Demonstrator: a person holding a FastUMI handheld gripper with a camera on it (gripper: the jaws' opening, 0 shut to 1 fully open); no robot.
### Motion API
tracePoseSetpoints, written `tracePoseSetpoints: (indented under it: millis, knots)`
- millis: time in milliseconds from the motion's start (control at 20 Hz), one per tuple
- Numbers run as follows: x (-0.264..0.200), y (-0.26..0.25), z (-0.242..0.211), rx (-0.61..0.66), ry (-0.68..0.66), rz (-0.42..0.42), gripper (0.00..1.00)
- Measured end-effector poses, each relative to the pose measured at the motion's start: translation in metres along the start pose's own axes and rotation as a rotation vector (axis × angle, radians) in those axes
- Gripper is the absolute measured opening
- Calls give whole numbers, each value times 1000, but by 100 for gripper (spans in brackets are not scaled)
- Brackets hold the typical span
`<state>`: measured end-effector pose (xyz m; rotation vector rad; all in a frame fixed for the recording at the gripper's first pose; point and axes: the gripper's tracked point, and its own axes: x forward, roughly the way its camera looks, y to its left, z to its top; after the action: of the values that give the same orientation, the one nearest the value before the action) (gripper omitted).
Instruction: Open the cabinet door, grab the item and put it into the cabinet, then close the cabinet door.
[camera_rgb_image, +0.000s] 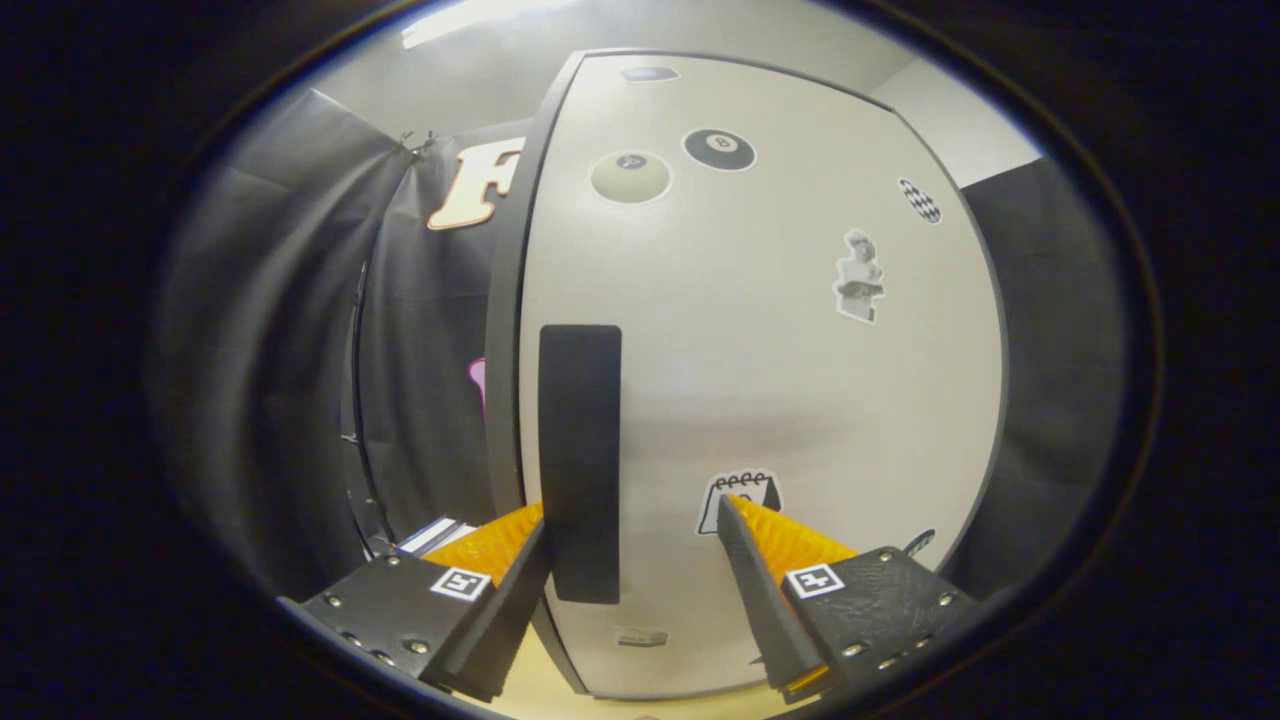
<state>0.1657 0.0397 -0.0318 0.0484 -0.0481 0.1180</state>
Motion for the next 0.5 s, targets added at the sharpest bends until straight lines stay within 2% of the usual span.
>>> tracePoseSetpoints:
  millis: [250,500]
  knots:
    - [-26,-1,23,50,-37,16,92]
    - [-81,-20,27,50,7,-1,92]
